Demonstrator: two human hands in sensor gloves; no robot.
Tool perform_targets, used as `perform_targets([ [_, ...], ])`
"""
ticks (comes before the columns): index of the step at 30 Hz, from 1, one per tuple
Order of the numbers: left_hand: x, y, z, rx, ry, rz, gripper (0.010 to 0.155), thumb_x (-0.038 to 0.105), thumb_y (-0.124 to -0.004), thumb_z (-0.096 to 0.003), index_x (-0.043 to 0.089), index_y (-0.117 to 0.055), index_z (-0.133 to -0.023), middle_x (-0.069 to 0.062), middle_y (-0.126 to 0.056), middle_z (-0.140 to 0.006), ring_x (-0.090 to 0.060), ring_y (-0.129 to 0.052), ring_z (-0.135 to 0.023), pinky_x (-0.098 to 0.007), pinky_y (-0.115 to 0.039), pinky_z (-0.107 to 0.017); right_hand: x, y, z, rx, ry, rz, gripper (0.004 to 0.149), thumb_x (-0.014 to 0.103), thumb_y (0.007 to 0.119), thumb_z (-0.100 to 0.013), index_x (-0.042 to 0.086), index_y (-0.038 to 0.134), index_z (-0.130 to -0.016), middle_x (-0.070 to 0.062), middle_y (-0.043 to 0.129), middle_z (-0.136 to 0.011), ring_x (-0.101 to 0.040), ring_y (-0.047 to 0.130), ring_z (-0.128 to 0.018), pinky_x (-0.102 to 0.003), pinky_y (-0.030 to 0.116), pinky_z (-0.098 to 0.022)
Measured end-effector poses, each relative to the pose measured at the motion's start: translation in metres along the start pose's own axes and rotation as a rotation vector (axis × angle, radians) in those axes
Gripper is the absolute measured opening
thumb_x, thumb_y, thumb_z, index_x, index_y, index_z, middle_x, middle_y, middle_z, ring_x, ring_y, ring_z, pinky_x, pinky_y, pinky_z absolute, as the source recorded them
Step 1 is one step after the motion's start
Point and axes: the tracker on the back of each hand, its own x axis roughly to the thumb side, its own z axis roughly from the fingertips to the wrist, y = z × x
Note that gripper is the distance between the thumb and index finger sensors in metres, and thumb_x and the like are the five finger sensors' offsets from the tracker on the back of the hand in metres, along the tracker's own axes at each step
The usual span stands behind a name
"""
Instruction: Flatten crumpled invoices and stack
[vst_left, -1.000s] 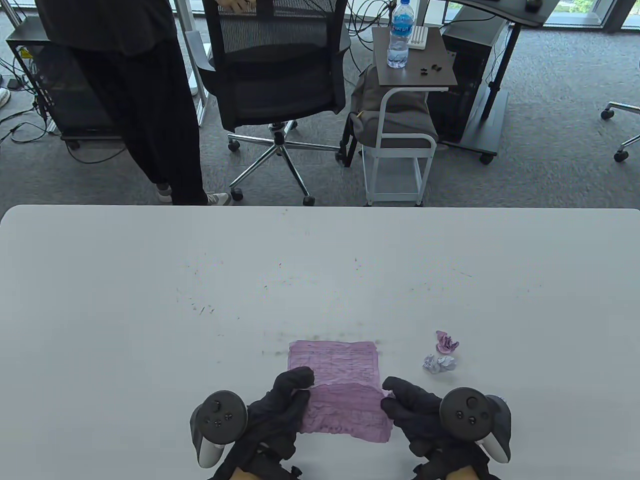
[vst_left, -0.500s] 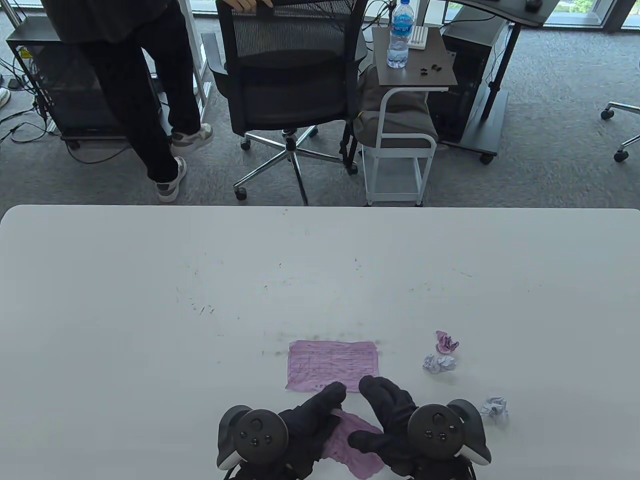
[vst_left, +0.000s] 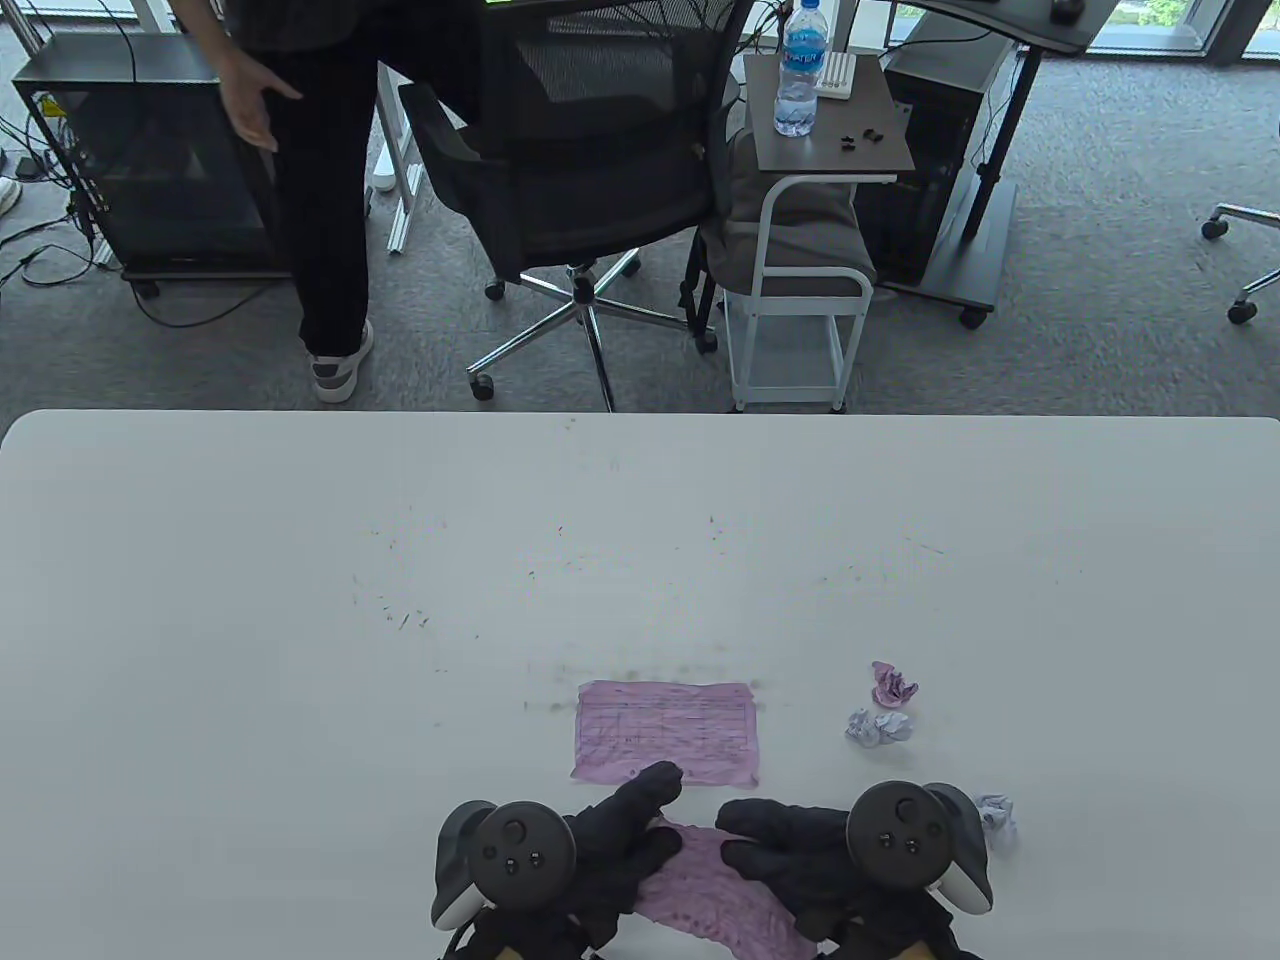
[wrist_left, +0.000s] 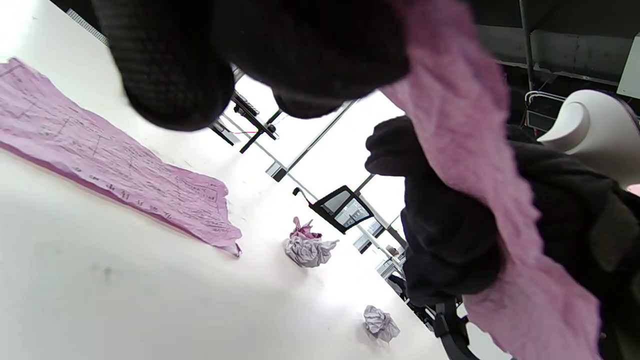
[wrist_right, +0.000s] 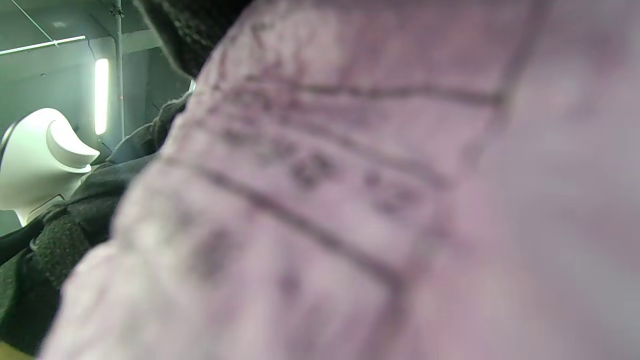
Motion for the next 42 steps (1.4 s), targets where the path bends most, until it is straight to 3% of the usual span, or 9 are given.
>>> perform_targets([
  [8, -0.023, 0.01, 0.007, 0.065, 0.116, 0.16, 0.073, 0.053, -0.071, -0.0536, 0.006, -0.056, -0.107, -0.01, -0.088, -0.07, -0.013, -0.097, -0.023, -0.043, -0.088, -0.041, -0.004, -0.012, 0.007, -0.135, 0.012, 0.036, 0.041, 0.038, 0.08, -0.052, 0.01, 0.081, -0.081, 0.003, 0.095, -0.036, -0.011, 0.093, -0.017, -0.035, 0.09, -0.019],
  [11, -0.03, 0.005, 0.007, -0.049, 0.134, 0.358, 0.096, 0.067, -0.071, -0.0483, 0.007, -0.035, -0.114, -0.021, -0.06, -0.105, -0.034, -0.093, -0.066, -0.058, -0.075, -0.056, -0.003, -0.017, 0.01, -0.202, -0.009, 0.056, 0.041, 0.038, 0.08, -0.052, 0.01, 0.081, -0.081, 0.002, 0.095, -0.036, -0.011, 0.093, -0.017, -0.036, 0.089, -0.019],
  [14, -0.028, -0.004, 0.003, -0.186, 0.096, 0.471, 0.104, 0.07, -0.072, -0.0471, 0.006, -0.026, -0.115, -0.027, -0.043, -0.112, -0.045, -0.082, -0.084, -0.063, -0.071, -0.06, 0.0, -0.018, 0.011, -0.228, -0.013, 0.105, 0.041, 0.038, 0.08, -0.052, 0.01, 0.081, -0.081, 0.003, 0.095, -0.036, -0.011, 0.093, -0.016, -0.035, 0.089, -0.019],
  [21, -0.015, -0.009, -0.003, -0.22, 0.066, 0.404, 0.072, 0.028, -0.088, -0.0536, 0.006, -0.048, -0.11, -0.013, -0.08, -0.088, -0.018, -0.101, -0.049, -0.053, -0.082, -0.055, 0.006, -0.01, 0.009, -0.211, -0.014, 0.121, 0.04, 0.039, 0.08, -0.052, 0.01, 0.082, -0.079, 0.004, 0.095, -0.033, -0.01, 0.092, -0.014, -0.035, 0.089, -0.017],
  [27, -0.018, -0.003, -0.001, -0.164, 0.114, 0.429, 0.057, 0.022, -0.083, -0.0558, 0.004, -0.061, -0.105, -0.016, -0.086, -0.078, -0.015, -0.1, -0.037, -0.051, -0.083, -0.052, 0.001, -0.016, 0.01, -0.224, 0.029, 0.091, 0.04, 0.04, 0.079, -0.052, 0.01, 0.083, -0.079, 0.004, 0.095, -0.033, -0.01, 0.092, -0.013, -0.034, 0.089, -0.017],
  [30, -0.019, 0.004, 0.002, -0.107, 0.171, 0.263, 0.053, 0.023, -0.08, -0.057, 0.003, -0.065, -0.103, -0.015, -0.089, -0.073, -0.016, -0.1, -0.032, -0.051, -0.084, -0.049, -0.003, -0.019, 0.013, -0.241, 0.045, 0.107, 0.04, 0.04, 0.079, -0.052, 0.01, 0.083, -0.078, 0.004, 0.095, -0.033, -0.01, 0.092, -0.014, -0.035, 0.089, -0.017],
  [33, -0.019, 0.01, 0.006, -0.016, 0.186, 0.07, 0.067, 0.036, -0.082, -0.0559, 0.003, -0.056, -0.108, -0.019, -0.08, -0.085, -0.026, -0.1, -0.048, -0.056, -0.079, -0.052, -0.004, -0.018, 0.013, -0.21, 0.046, 0.148, 0.04, 0.04, 0.079, -0.052, 0.01, 0.083, -0.079, 0.004, 0.095, -0.033, -0.01, 0.092, -0.014, -0.035, 0.089, -0.017],
  [37, -0.009, 0.008, 0.004, -0.082, 0.078, 0.0, 0.088, 0.055, -0.083, -0.0498, 0.012, -0.041, -0.114, -0.019, -0.05, -0.109, -0.044, -0.08, -0.083, -0.062, -0.071, -0.059, 0.001, -0.004, 0.006, -0.13, 0.023, 0.188, 0.04, 0.04, 0.08, -0.051, 0.011, 0.083, -0.078, 0.004, 0.095, -0.033, -0.01, 0.092, -0.014, -0.035, 0.089, -0.017],
  [42, -0.01, 0.002, 0.001, -0.176, 0.106, 0.082, 0.067, 0.045, -0.086, -0.0521, 0.008, -0.069, -0.105, -0.021, -0.073, -0.097, -0.039, -0.092, -0.072, -0.059, -0.077, -0.054, 0.011, 0.022, -0.004, -0.027, -0.027, 0.287, 0.039, 0.041, 0.081, -0.05, 0.012, 0.084, -0.077, 0.004, 0.095, -0.033, -0.01, 0.093, -0.014, -0.035, 0.09, -0.018],
])
